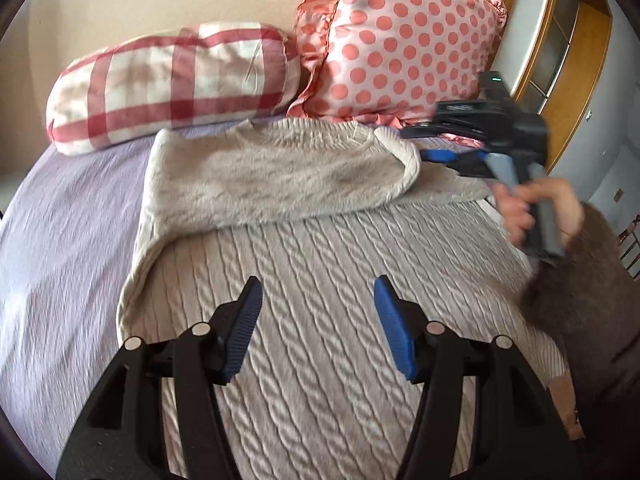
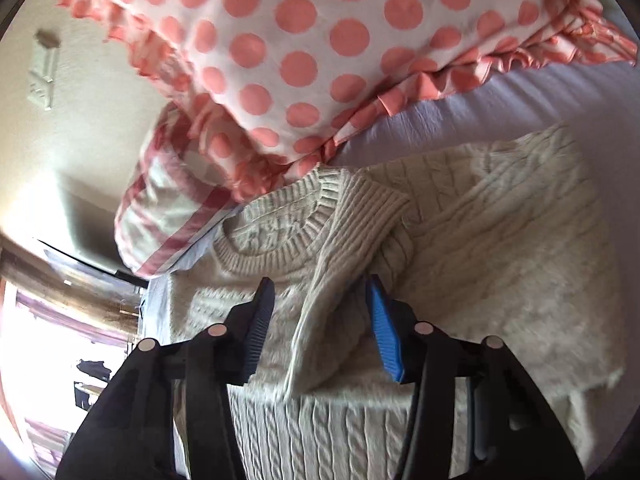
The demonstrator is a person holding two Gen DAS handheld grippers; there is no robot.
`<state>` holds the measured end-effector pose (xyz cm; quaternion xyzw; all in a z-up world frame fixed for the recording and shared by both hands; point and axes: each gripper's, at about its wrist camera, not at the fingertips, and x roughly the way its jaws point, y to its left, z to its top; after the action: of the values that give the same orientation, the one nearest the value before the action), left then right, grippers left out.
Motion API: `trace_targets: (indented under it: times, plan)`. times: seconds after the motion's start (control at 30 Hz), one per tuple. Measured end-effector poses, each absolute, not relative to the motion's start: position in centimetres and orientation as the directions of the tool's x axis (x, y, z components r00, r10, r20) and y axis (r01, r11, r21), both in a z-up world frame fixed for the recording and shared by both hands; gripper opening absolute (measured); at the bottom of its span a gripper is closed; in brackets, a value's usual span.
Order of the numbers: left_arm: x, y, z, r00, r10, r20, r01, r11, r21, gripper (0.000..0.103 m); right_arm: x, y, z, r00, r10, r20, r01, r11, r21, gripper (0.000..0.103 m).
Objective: Fold small clothes
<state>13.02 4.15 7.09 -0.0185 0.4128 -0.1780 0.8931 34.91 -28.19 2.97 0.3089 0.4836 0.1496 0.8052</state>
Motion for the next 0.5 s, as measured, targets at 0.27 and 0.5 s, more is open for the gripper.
trace_targets:
  times: [0.27, 0.5]
  plan:
    - [12.7, 6.0, 6.7, 0.613, -0.341, -0.713, 0.286, 0.937, -0.202, 0.063, 32.4, -30.3, 4.5, 0.673, 0.448, -0.588, 0.025, 0.781, 0.624, 0.008]
    - [12.6, 8.0, 5.6, 0.617, -0.345, -0.707, 0.239, 0.938, -0.249, 0.064, 26.5, -33.9, 3.0, 0.671, 0.383, -0.635, 0.113, 0.794, 0.598, 0.009]
